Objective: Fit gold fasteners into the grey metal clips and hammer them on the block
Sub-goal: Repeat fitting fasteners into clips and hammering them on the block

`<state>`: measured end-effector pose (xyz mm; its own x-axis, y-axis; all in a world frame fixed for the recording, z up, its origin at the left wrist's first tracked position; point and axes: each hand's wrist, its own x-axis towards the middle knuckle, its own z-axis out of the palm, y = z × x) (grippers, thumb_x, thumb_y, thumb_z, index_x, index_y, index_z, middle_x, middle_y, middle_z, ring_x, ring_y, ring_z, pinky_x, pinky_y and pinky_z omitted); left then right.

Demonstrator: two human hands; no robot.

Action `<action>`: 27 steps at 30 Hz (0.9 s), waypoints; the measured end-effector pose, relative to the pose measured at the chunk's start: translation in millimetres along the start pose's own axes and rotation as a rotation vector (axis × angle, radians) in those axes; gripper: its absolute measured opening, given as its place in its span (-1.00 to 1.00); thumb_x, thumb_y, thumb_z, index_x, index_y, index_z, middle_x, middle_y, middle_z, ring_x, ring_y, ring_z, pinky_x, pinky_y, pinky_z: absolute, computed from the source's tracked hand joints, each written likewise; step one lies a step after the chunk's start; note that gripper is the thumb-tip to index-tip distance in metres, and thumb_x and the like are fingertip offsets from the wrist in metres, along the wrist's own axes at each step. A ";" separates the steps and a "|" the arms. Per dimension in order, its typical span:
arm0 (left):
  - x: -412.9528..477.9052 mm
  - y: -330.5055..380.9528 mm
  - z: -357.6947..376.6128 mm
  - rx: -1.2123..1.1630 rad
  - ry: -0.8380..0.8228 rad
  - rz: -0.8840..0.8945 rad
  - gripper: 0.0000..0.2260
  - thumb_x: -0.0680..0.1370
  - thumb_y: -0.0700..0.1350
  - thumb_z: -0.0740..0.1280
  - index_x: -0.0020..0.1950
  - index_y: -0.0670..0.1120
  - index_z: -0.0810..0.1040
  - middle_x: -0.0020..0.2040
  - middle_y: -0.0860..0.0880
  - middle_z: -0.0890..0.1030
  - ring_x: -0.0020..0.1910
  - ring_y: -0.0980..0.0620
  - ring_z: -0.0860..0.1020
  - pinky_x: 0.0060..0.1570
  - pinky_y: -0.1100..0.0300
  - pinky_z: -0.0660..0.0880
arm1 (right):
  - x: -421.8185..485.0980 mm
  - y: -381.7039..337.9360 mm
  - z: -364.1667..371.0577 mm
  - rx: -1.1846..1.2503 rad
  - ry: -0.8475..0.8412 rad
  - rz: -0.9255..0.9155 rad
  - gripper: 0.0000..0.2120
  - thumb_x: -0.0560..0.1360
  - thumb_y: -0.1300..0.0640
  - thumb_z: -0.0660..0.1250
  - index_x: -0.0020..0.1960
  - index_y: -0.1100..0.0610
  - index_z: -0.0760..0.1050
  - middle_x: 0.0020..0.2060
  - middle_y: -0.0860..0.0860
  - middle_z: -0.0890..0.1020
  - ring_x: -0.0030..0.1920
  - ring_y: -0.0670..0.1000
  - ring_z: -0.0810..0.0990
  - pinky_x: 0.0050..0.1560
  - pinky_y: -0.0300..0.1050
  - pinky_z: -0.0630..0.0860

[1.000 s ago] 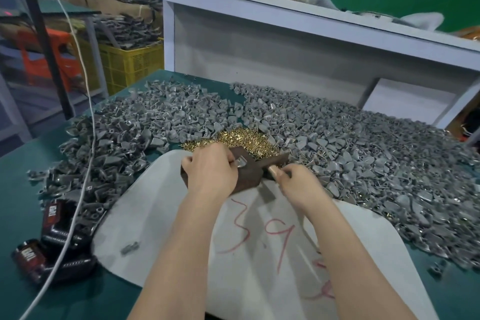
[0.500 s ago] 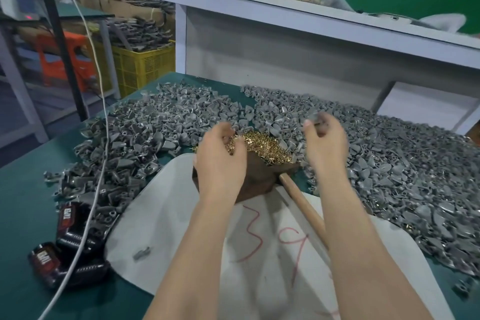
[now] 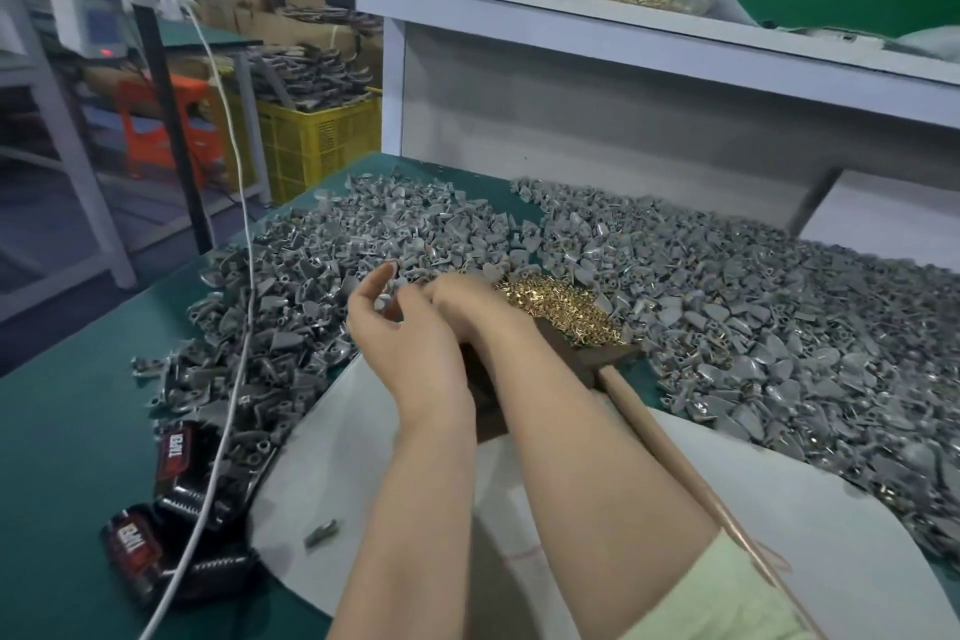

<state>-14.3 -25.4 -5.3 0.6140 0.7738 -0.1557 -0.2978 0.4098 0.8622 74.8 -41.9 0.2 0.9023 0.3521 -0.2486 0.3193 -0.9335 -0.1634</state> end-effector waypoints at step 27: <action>-14.6 -14.2 7.2 0.332 -0.659 0.073 -0.85 0.54 -0.22 0.35 -0.19 -0.01 0.56 -0.28 0.04 0.67 -0.18 0.09 0.65 -0.06 0.20 0.57 | -125.2 97.9 -19.4 0.755 0.568 -0.277 -0.66 0.48 0.33 0.33 0.14 -0.02 0.48 -0.10 -0.16 0.60 -0.08 -0.23 0.56 0.01 -0.42 0.47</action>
<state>-13.7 -46.0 -11.8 0.9436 0.3006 0.1389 -0.1819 0.1202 0.9759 -1.3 -178.6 33.9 0.8917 0.2824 0.3536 0.4496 -0.4644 -0.7630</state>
